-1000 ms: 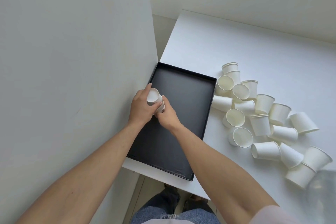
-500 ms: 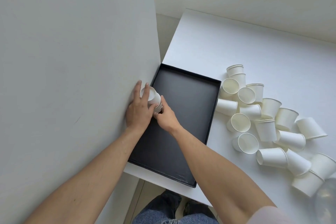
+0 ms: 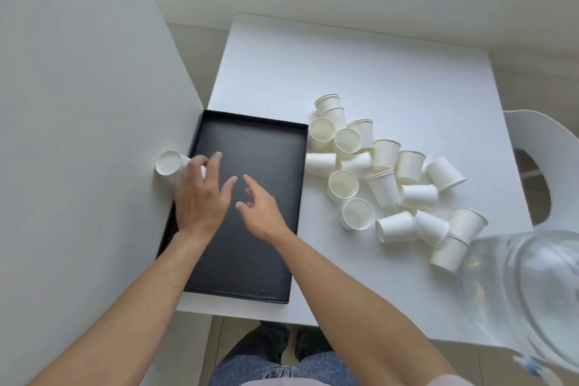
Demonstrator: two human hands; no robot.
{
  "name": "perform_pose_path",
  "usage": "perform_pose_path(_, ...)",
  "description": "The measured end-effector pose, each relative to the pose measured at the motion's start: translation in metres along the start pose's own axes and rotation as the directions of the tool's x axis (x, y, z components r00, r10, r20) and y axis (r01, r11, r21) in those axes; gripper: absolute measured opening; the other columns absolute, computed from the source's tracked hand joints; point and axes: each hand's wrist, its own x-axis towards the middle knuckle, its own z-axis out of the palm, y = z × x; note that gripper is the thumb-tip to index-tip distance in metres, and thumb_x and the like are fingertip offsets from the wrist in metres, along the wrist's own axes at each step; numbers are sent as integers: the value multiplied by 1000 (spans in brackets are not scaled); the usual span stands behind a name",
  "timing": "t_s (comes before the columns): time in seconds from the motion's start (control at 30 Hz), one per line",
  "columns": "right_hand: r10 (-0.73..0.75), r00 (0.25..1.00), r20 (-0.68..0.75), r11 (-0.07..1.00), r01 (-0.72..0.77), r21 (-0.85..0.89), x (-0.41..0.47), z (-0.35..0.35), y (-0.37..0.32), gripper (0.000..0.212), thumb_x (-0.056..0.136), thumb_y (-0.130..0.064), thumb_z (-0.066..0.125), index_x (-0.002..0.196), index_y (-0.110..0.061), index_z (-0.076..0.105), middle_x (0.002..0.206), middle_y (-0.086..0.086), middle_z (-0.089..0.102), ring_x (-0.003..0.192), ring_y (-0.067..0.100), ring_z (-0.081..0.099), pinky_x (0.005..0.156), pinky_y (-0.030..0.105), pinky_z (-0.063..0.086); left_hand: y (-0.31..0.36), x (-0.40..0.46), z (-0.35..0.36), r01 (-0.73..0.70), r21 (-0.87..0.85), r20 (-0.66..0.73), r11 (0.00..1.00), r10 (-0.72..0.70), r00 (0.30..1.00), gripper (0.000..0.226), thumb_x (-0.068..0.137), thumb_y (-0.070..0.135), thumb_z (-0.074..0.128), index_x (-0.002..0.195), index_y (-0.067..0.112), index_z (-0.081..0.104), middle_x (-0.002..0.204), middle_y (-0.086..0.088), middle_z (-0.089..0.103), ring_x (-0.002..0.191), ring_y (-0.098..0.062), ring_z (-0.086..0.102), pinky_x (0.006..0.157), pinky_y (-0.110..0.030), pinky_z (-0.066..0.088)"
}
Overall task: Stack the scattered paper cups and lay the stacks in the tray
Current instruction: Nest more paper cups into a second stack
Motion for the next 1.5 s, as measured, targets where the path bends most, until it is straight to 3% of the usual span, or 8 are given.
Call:
perform_pose_path(0.13,-85,942,-326,992,111,61,-37,-48,26,46,93,-4,55,138,-10,52,137,7,55,116,14,57,87,10,46,66,-19,17,-128,-200,152,971,160,975,41,79,17,78,116,5,67,108,-18,59,89,-38,59,75,-48,50)
perform_pose_path(0.3,-97,769,-632,988,-2,-154,-90,-106,71,33,91,-10,57,123,-18,60,107,-4,53,96,18,56,84,32,49,132,-33,42,-86,-364,495,927,271,825,52,89,21,67,137,12,52,149,-8,40,118,-32,54,96,-43,46)
perform_pose_path(0.5,94,852,-515,869,-322,-375,-121,-139,115,46,94,-23,51,139,-30,43,127,7,49,116,30,54,86,40,50,174,-34,68,-205,-299,622,932,353,699,60,96,15,54,151,16,29,161,3,21,117,-33,53,87,-46,50)
perform_pose_path(0.6,161,891,-425,830,-355,-430,-119,-144,126,46,98,-27,49,143,-31,41,136,11,44,128,30,48,90,39,46,184,-28,78,-326,-209,648,922,381,660,61,94,3,50,150,12,29,154,-4,32,108,-35,55,84,-45,48)
perform_pose_path(0.87,64,889,-453,872,-271,-407,-110,-156,129,19,98,-23,54,107,-9,63,106,12,60,100,33,59,78,40,46,184,-31,81,-221,-186,548,958,287,786,13,95,0,47,94,2,60,98,-12,58,91,-31,53,65,-34,35)
perform_pose_path(1.07,-35,880,-473,879,-198,-434,-123,-152,136,23,95,-33,62,102,-12,60,107,5,63,97,31,59,72,37,44,183,-36,52,22,-467,311,884,141,940,13,95,10,60,97,1,69,95,-11,65,87,-32,57,68,-36,44)
perform_pose_path(1.37,-229,817,-529,952,76,-295,-116,-153,123,31,82,-24,78,94,-11,52,100,-1,59,87,20,54,68,24,37,178,-46,37,31,-664,400,747,320,859,12,94,9,63,102,6,72,96,-2,65,86,-22,58,77,-38,51)
perform_pose_path(1.5,-161,828,-537,984,94,-151,-115,-150,120,43,78,-29,80,99,-20,43,100,-2,56,88,13,51,70,21,36,175,-44,37,91,-673,467,734,326,822,13,95,11,62,102,8,73,95,1,63,85,-20,56,77,-32,46)
